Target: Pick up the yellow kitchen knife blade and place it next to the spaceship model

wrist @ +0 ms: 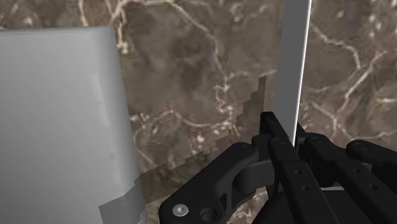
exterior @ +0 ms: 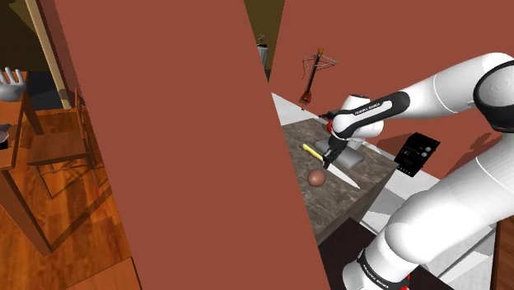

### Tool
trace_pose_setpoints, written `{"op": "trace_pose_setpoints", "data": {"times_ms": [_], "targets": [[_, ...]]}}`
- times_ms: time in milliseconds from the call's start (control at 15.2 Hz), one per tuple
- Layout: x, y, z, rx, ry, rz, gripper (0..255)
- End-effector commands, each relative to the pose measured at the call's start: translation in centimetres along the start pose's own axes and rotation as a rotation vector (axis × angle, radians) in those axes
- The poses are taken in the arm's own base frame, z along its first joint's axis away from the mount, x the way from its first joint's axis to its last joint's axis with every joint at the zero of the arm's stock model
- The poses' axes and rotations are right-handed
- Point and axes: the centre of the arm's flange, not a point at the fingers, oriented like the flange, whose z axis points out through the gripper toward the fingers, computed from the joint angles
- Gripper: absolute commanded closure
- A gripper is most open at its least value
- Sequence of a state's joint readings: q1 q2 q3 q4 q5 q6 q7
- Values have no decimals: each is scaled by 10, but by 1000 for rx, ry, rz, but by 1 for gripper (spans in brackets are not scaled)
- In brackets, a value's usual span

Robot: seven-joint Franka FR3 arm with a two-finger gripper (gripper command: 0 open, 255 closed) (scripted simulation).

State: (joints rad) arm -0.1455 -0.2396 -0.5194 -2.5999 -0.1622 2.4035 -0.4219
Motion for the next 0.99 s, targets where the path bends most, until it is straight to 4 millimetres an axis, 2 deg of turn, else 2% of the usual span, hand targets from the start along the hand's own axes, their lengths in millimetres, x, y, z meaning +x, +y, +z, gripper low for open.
{"op": "trace_pose_setpoints", "data": {"times_ms": [0,924], "targets": [[1,0,-8,0,0,0,255],[2,0,-82,0,0,0,255]]}}
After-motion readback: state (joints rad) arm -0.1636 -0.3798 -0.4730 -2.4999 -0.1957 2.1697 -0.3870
